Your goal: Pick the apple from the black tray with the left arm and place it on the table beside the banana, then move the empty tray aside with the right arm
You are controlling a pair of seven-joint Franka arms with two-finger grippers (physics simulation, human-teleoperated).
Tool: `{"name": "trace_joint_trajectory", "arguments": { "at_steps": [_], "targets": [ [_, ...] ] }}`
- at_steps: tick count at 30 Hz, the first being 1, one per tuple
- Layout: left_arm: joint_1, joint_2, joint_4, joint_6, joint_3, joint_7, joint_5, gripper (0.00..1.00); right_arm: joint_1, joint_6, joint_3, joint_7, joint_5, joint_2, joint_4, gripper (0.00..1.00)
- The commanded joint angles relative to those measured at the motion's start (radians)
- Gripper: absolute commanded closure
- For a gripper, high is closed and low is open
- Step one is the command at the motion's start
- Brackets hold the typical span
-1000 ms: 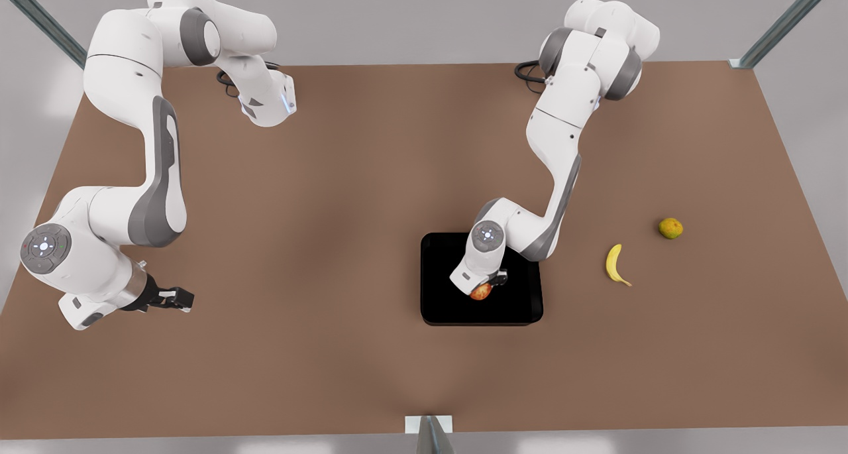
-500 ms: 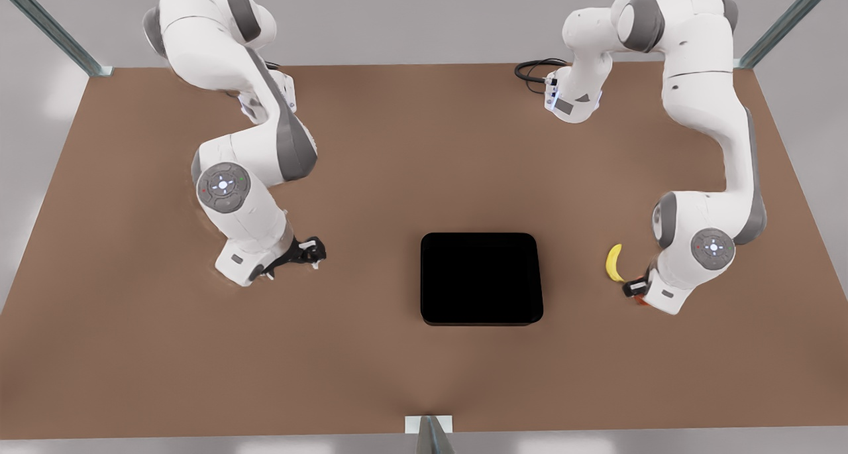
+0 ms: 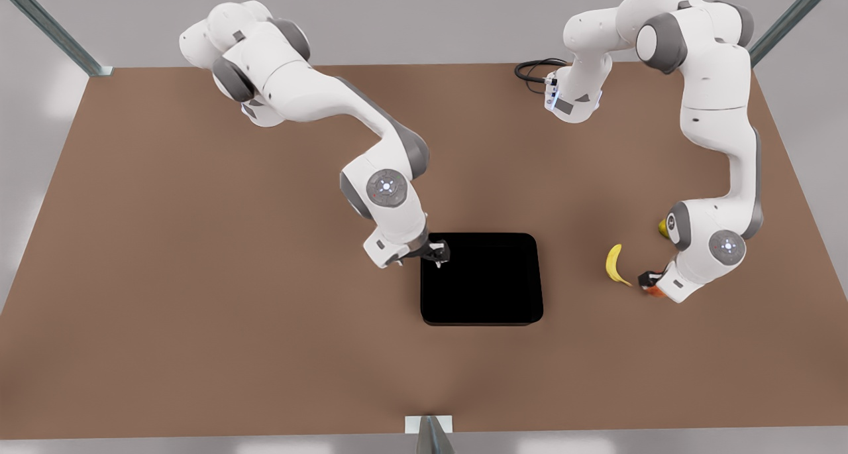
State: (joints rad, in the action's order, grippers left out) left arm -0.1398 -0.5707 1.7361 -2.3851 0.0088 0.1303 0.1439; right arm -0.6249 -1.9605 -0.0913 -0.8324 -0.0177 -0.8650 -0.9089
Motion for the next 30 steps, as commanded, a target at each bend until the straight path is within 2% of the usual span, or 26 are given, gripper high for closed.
{"name": "trace_joint_trajectory", "arguments": {
  "at_steps": [1,2,3,4,6,12,20,23,26,28,30],
  "targets": [
    [0.008,0.067,-0.125,0.274,-0.024,0.158,-0.07,0.0,-0.001,-0.104,-0.002,-0.565,-0.05,-0.02,-0.004,0.0],
    [0.008,0.087,-0.318,0.553,-0.053,0.043,-0.202,0.0,0.001,-0.104,-0.002,-0.545,-0.05,-0.025,-0.011,0.0],
    [0.008,0.126,-0.432,0.762,-0.095,-0.167,-0.254,0.0,0.001,-0.104,-0.002,-0.541,-0.051,-0.032,-0.016,0.0],
    [0.006,0.207,-0.382,0.782,-0.099,-0.192,-0.254,0.0,0.001,-0.104,-0.002,-0.492,-0.051,-0.042,-0.024,0.0],
    [-0.026,0.41,-0.069,0.598,-0.064,-0.041,-0.245,0.0,-0.006,-0.121,-0.004,-0.476,-0.053,-0.06,-0.038,0.0],
    [-0.023,0.382,-0.115,0.603,-0.073,-0.046,-0.199,0.0,-0.009,-0.222,-0.005,-0.303,-0.051,-0.092,-0.093,0.0],
    [-0.017,0.377,-0.115,0.6,-0.076,-0.046,-0.164,0.0,-0.009,-0.262,-0.005,-0.002,-0.051,-0.157,-0.094,0.0],
    [-0.017,0.376,-0.115,0.596,-0.076,-0.046,-0.164,0.0,-0.009,-0.328,-0.008,0.042,-0.05,-0.164,-0.145,0.05],
    [-0.001,0.374,-0.115,0.596,-0.076,-0.046,-0.155,0.0,-0.009,-0.328,-0.008,0.067,-0.047,-0.17,-0.145,0.24],
    [-0.001,0.374,-0.115,0.598,-0.076,-0.046,-0.155,0.0,-0.009,-0.328,-0.01,0.065,-0.044,-0.169,-0.145,0.49],
    [-0.001,0.374,-0.115,0.598,-0.076,-0.046,-0.155,0.0,-0.007,-0.328,-0.01,0.064,-0.041,-0.169,-0.143,0.61]
  ]
}}
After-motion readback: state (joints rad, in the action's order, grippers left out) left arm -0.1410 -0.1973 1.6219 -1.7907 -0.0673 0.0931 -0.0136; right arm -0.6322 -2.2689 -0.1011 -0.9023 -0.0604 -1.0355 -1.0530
